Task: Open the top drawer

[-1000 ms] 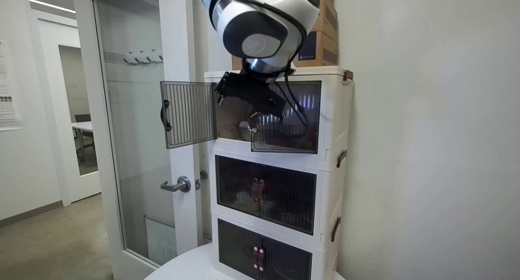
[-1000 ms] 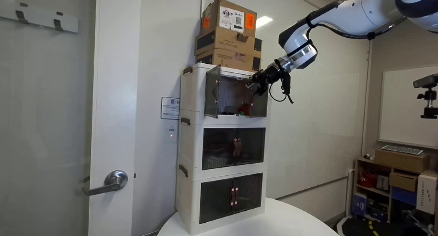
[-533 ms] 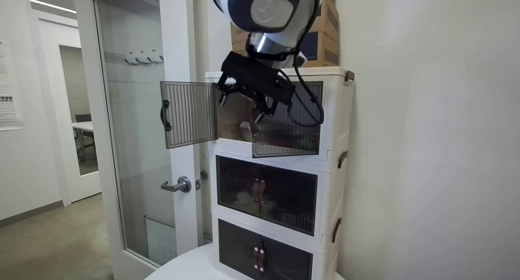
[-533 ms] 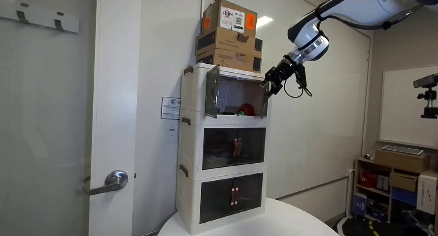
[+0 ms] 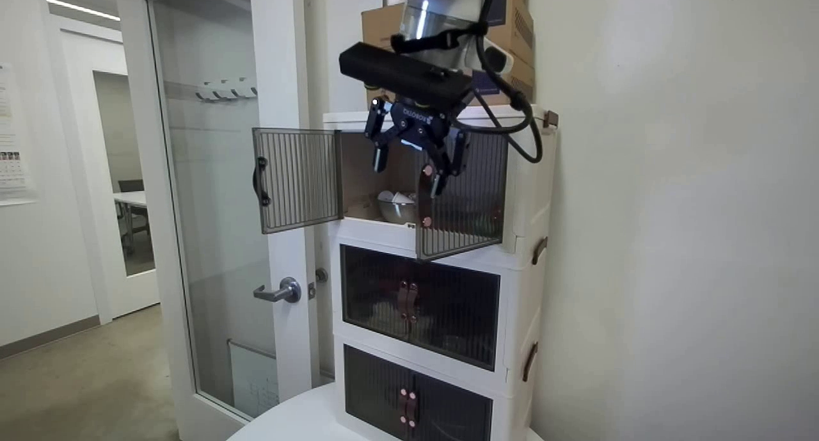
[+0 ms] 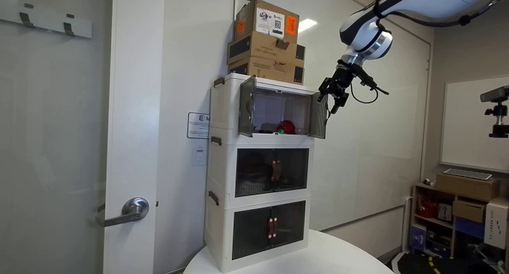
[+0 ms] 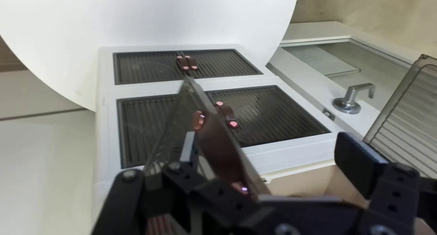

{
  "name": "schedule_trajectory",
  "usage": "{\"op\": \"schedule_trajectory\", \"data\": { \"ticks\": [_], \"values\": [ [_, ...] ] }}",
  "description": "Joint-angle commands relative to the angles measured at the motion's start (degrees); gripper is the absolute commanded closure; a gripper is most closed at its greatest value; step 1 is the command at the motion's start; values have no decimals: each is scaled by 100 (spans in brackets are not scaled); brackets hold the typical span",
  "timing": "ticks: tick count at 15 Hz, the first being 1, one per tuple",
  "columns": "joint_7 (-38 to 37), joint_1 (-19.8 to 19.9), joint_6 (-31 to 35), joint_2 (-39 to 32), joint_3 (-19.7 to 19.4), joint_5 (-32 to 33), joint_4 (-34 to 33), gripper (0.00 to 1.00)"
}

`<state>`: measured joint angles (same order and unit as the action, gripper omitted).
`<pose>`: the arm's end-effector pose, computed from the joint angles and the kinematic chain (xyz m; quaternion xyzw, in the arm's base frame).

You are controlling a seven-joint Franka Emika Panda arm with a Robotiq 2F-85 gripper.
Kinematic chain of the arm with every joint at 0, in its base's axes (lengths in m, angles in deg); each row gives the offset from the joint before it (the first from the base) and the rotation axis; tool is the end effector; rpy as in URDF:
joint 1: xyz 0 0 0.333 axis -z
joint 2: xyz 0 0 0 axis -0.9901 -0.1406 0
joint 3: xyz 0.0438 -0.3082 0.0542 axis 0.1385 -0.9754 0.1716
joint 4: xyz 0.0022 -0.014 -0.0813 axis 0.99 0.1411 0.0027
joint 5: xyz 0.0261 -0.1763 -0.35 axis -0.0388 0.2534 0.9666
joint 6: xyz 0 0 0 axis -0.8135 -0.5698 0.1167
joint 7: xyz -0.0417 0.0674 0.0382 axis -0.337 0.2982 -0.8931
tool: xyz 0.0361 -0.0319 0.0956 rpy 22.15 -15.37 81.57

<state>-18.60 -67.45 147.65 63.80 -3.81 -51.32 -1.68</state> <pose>0.6425 -0.1733 0.5435 -0.9785 0.0293 -0.1334 0.1547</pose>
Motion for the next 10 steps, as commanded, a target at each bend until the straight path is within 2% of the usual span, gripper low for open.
{"op": "schedule_trajectory", "data": {
  "ticks": [1,10],
  "values": [
    [-1308,-239,-66,267,-187,602,77,0],
    [-4558,-604,-486,408,-423,1699,-406,0]
  ]
}}
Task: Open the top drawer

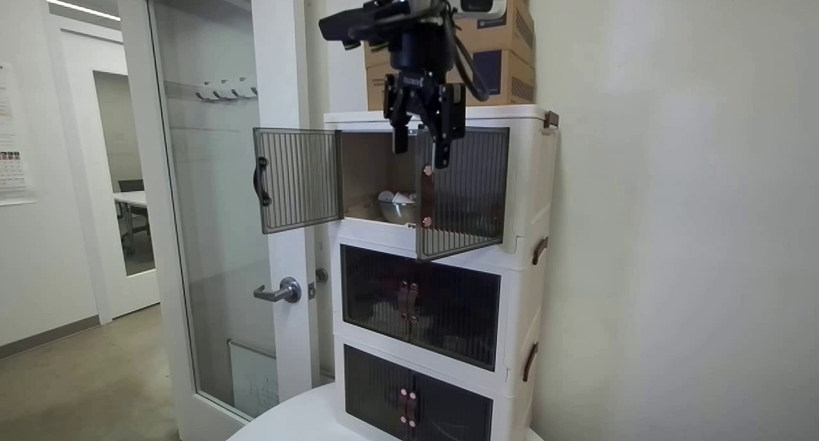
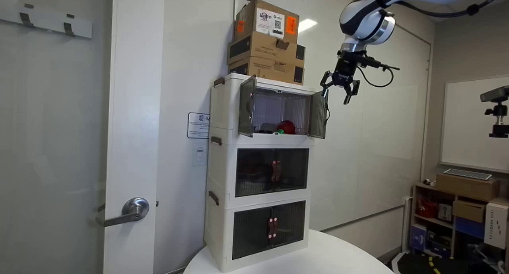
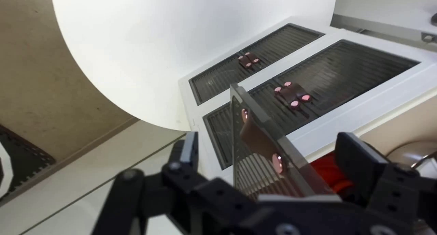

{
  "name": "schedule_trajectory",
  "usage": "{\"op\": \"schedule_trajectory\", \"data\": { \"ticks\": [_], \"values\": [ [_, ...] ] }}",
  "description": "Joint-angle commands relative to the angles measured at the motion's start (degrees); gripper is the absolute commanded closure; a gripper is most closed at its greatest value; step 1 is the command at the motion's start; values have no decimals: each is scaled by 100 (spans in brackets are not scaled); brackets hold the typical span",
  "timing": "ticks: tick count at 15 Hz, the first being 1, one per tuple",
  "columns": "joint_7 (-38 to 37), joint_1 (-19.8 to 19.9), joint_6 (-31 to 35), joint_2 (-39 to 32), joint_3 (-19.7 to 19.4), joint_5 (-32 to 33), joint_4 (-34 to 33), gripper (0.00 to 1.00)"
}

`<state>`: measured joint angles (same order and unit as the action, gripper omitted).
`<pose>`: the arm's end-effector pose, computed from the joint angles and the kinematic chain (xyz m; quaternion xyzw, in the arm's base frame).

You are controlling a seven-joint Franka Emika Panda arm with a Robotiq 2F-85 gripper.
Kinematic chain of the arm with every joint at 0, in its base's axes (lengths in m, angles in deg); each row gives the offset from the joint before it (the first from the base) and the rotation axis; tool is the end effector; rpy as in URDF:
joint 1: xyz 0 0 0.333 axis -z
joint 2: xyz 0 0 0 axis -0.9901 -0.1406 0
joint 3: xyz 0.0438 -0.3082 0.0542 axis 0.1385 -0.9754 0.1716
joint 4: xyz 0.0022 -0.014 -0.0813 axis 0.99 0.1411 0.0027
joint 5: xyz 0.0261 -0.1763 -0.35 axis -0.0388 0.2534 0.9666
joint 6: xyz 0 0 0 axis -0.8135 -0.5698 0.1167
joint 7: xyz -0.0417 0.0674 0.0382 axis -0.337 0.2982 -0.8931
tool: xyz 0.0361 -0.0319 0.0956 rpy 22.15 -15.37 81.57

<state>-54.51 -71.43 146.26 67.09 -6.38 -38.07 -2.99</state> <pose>0.6283 -0.1658 0.5858 -0.9481 0.2902 -0.1052 0.0758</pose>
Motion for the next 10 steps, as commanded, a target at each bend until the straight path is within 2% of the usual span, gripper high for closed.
{"op": "schedule_trajectory", "data": {
  "ticks": [1,6,9,10],
  "values": [
    [-1332,-259,-412,80,-188,515,-368,0],
    [-2902,-454,-980,84,-224,1600,-913,0],
    [-3486,-540,-1671,-1,-215,2329,-1221,0],
    [-3431,-551,-2152,-87,-189,2499,-1398,0]
  ]
}}
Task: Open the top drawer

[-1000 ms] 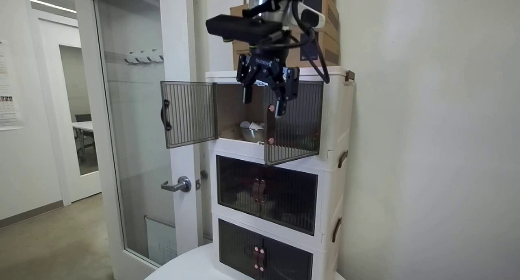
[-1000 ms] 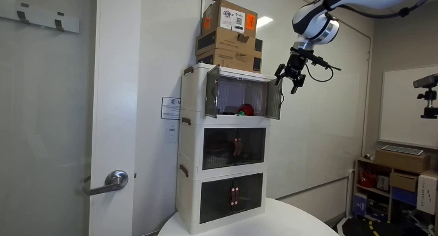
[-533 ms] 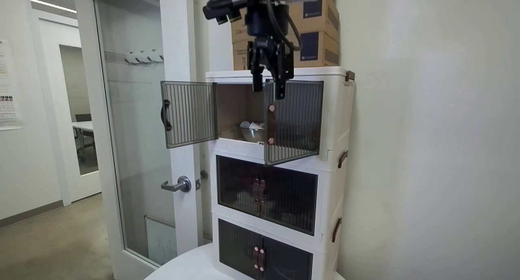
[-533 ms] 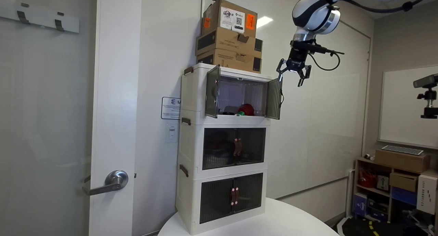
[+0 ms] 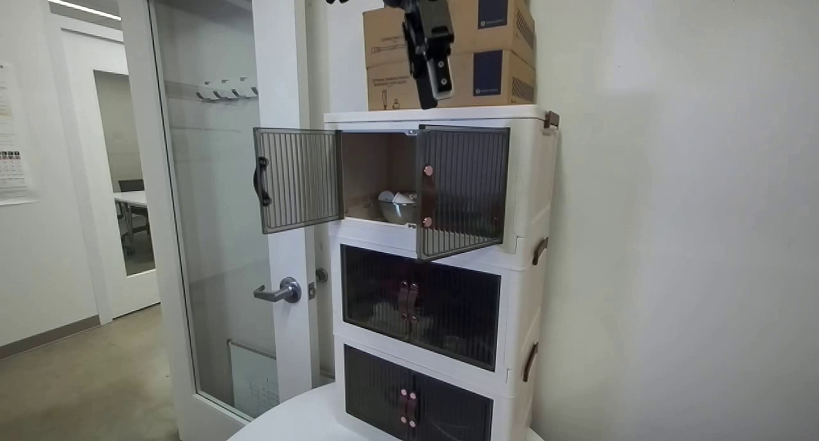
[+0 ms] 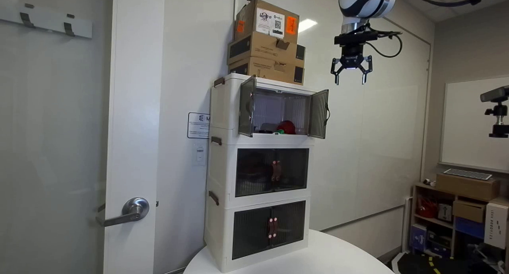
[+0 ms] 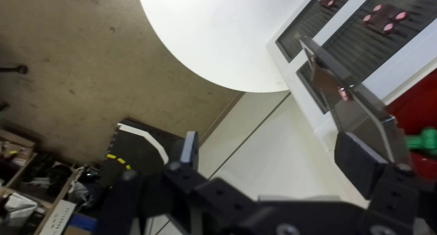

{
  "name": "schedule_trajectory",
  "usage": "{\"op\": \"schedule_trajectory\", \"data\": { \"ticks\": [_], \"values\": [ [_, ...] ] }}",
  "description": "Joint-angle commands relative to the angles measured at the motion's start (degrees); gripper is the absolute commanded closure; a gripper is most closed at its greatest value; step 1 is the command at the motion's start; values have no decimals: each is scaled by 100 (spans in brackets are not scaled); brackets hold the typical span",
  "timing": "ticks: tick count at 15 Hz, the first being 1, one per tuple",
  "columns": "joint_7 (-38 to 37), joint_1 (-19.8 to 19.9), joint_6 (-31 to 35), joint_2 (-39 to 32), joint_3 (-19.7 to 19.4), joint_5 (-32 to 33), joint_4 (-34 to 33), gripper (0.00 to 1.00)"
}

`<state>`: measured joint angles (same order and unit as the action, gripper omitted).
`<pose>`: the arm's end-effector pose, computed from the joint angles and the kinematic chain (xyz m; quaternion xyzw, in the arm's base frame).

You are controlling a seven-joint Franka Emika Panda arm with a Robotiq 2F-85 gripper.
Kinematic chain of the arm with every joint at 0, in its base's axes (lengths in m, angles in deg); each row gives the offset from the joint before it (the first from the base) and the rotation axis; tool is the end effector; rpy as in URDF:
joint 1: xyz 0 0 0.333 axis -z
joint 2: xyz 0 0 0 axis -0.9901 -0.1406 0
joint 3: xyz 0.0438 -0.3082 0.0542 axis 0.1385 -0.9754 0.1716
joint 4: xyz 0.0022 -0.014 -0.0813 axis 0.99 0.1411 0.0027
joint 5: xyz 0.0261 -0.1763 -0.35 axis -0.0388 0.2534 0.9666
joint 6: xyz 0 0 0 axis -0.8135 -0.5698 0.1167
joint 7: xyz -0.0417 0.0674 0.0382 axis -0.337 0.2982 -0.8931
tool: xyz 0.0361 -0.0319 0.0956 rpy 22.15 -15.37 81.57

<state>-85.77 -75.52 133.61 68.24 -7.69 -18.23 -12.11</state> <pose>0.6049 -0.1562 0.6541 0.8563 -0.5005 0.1080 0.0680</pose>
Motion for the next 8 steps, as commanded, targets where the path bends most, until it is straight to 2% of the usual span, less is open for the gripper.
{"op": "schedule_trajectory", "data": {
  "ticks": [1,2,8],
  "values": [
    [-79,-186,-1443,-268,-57,453,-670,0],
    [420,-112,-1561,-194,101,212,-599,0],
    [1585,-313,-2361,212,603,-153,-682,0]
  ]
}}
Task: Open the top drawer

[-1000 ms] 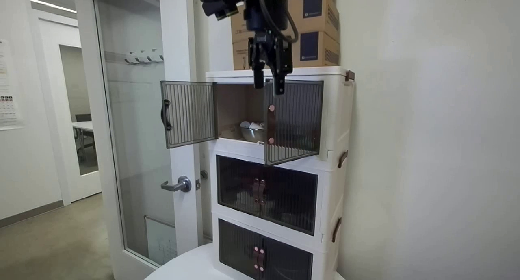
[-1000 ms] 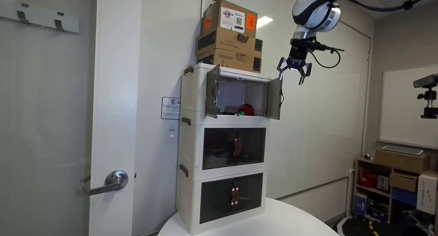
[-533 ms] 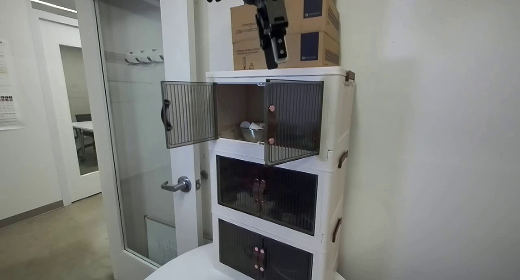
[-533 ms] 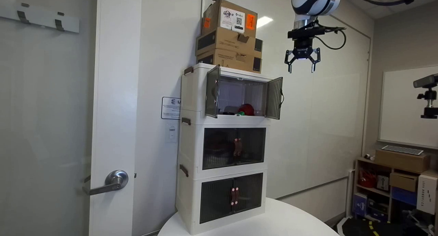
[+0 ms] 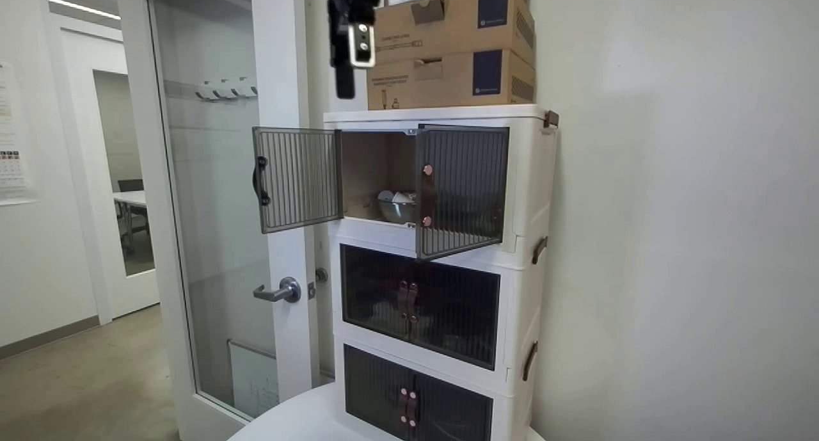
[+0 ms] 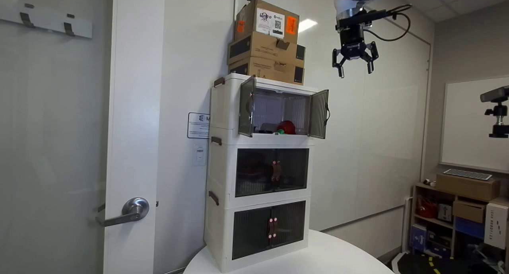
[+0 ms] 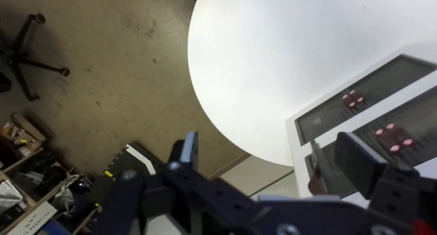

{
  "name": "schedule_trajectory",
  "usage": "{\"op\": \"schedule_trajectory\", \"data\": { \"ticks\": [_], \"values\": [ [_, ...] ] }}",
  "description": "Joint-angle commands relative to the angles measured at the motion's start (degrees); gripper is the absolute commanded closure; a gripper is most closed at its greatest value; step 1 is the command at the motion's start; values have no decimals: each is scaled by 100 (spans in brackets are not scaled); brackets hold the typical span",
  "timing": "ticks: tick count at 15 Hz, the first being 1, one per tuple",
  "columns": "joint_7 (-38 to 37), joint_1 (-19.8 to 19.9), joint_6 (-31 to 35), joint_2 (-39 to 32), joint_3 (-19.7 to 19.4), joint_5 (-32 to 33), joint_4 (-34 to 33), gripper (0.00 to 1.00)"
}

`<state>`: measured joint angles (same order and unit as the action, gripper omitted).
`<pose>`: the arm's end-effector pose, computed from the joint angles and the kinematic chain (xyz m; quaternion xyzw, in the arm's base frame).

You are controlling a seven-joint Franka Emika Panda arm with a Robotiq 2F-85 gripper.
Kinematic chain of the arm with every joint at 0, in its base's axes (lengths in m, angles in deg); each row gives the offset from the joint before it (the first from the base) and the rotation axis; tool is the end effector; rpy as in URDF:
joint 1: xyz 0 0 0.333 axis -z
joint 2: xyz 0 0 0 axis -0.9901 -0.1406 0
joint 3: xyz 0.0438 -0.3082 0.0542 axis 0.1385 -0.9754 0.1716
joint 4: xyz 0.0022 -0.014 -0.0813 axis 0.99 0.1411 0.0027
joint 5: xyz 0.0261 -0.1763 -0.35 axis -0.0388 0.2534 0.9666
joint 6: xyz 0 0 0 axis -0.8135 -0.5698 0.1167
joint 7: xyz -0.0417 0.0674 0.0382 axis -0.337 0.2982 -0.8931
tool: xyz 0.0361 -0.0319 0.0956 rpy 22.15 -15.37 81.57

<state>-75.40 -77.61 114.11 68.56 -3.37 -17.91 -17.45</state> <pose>0.5779 -0.0934 0.6684 0.9155 -0.3907 -0.0133 0.0952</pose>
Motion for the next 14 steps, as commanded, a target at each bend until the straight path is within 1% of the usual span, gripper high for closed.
{"op": "schedule_trajectory", "data": {
  "ticks": [1,2,5,10,11,12,14],
  "values": [
    [685,-163,-438,254,266,-231,-67,0],
    [854,-202,-469,342,350,-288,28,0],
    [1312,-347,-159,560,610,-390,603,0],
    [2343,-472,559,679,909,-360,1852,0],
    [2582,-483,673,671,952,-320,2063,0],
    [2853,-615,768,662,842,-301,2246,0],
    [3430,-629,973,757,844,-216,2613,0]
  ]
}}
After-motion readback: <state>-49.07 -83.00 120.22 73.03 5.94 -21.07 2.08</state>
